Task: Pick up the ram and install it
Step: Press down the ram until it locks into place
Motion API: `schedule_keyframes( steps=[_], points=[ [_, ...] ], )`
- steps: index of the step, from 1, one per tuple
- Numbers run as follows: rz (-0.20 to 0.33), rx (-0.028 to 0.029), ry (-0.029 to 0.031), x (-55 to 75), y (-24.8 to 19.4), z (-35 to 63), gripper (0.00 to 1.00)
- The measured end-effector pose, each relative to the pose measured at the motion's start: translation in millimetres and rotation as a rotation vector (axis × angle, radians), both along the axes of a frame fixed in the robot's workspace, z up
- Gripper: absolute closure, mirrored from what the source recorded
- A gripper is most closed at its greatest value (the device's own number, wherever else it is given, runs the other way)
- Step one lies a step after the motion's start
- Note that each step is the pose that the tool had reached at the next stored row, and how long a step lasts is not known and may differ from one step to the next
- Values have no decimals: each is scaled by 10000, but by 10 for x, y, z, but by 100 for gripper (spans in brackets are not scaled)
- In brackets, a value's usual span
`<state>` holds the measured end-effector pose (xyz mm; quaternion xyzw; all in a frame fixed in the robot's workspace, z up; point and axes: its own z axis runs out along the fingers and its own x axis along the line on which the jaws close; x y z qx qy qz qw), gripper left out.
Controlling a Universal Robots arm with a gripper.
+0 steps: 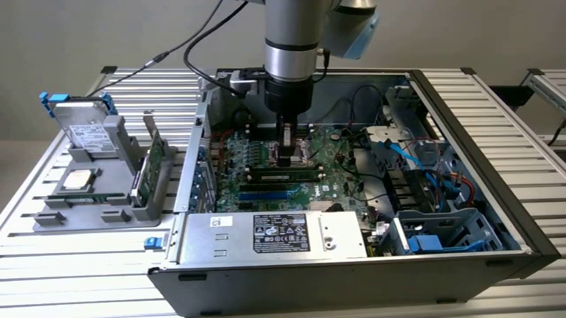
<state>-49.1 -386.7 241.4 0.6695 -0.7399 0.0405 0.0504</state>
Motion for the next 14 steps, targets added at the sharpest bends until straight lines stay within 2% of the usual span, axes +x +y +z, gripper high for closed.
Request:
schedule_keyframes(
  steps=[6,14],
  points=[
    [-1009,2,0,0,0,0,90],
    [-2060,55,-4,1,0,-1,90]
  ],
)
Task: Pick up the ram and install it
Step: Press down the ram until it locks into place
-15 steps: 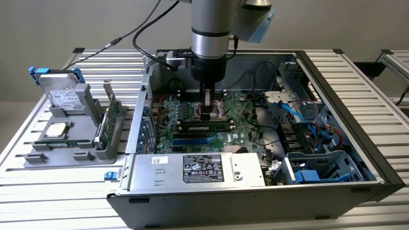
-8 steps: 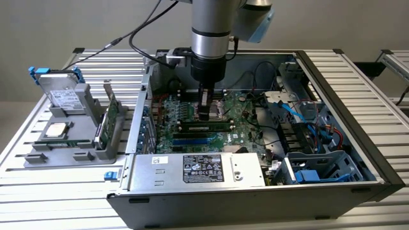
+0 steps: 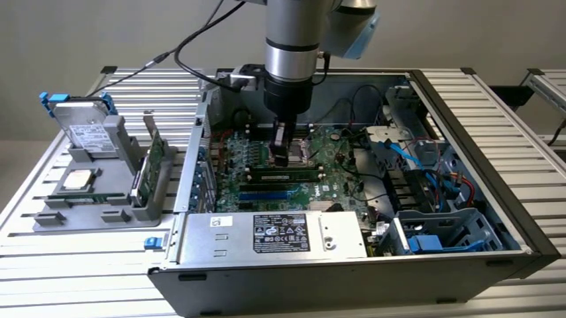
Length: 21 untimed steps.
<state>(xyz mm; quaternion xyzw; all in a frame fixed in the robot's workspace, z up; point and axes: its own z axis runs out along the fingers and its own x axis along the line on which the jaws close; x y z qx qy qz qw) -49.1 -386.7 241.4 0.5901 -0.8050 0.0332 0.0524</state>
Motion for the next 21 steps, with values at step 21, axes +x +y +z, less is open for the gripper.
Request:
schedule_keyframes(
  steps=[21],
  points=[
    [-2524,272,-105,1,0,0,90]
  ],
)
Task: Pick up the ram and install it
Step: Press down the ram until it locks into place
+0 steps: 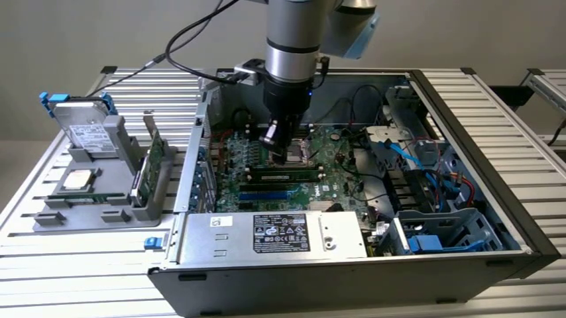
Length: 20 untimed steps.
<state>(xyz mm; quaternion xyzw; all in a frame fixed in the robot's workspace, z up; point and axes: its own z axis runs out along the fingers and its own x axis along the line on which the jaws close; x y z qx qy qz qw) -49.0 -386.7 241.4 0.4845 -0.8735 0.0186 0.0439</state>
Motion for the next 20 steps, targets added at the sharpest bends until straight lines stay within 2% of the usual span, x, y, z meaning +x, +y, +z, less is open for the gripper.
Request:
schedule_keyframes(
  steps=[2,7,8,10,14,20],
  points=[
    [-174,102,-56,0,0,0,90],
    [-506,541,-266,2,0,-1,90],
    [-585,603,-298,2,0,0,90],
    [-782,686,-347,3,0,0,90],
    [-1263,749,-396,3,1,-1,90],
    [-2155,741,-439,3,0,-1,90]
  ],
)
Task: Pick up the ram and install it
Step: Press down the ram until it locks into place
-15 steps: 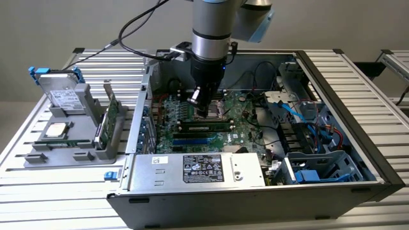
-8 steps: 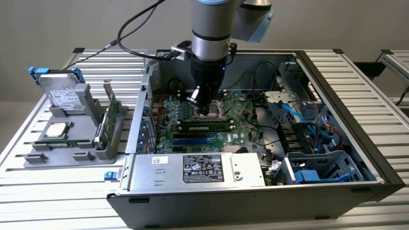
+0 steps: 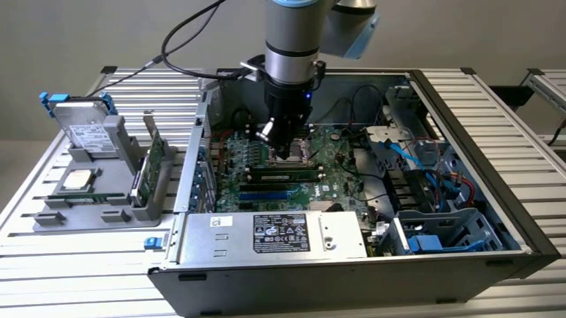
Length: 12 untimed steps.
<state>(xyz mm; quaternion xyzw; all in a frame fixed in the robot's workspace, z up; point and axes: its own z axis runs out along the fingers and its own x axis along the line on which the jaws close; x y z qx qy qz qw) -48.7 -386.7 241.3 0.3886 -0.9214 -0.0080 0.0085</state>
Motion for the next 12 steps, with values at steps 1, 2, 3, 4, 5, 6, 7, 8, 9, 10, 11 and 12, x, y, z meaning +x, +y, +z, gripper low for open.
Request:
schedule_keyframes(
  steps=[1,2,3,4,5,6,7,8,9,10,11,12],
  points=[
    [-154,1,-1,0,0,0,90],
    [-307,1,-2,0,0,0,90],
    [-472,1,-3,0,0,0,90],
    [-626,1,-5,0,0,0,90],
    [-787,1,-6,0,0,0,90],
    [-941,2,-7,0,0,0,90],
    [-1092,2,-8,0,0,0,90],
    [-1251,2,-10,0,0,0,90],
    [-1408,2,-11,0,0,0,90],
    [-1567,2,-12,0,0,0,90],
    [-1728,3,-13,0,0,0,90],
    [-1882,3,-14,0,0,0,90]
  ],
)
